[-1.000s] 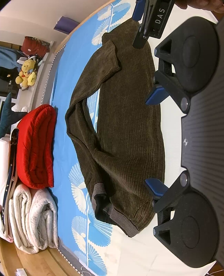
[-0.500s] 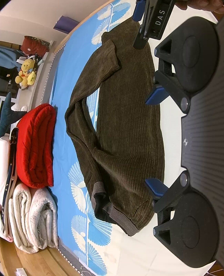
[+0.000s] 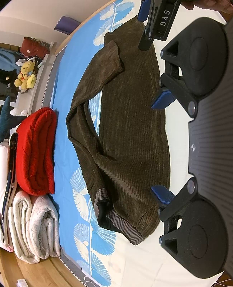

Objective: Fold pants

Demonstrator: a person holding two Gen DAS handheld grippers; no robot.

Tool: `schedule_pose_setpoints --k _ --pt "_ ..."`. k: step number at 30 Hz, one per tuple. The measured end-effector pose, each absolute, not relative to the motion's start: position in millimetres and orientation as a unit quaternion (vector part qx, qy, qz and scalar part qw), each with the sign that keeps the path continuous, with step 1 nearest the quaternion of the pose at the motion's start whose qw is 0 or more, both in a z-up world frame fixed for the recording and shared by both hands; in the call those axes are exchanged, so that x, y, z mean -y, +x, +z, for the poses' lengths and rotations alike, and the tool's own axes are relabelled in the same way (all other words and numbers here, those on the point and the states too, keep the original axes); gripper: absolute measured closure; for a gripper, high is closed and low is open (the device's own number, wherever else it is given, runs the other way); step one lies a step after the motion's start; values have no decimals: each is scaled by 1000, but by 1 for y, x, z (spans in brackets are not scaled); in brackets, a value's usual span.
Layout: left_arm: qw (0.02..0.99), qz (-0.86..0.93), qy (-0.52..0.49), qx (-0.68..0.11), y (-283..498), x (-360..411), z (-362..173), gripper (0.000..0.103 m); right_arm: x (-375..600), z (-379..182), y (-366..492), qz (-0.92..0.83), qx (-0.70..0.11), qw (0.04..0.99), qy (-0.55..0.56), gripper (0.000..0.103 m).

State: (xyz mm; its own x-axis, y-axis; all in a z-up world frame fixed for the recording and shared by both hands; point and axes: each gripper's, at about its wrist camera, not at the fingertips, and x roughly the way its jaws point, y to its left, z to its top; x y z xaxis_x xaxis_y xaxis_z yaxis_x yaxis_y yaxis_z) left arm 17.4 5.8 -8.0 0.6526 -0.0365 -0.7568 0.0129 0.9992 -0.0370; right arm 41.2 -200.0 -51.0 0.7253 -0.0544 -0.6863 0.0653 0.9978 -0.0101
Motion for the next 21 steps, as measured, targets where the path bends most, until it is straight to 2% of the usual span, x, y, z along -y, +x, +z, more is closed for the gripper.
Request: schedule_pose_setpoints --k 15,21 --pt "906 -14 -11 -423 18 -5 -10 9 200 -56 44 -39 -383 923 6 16" --pt "889 17 -8 -457 30 -27 -23 9 226 -65 49 -66 -389 918 38 17"
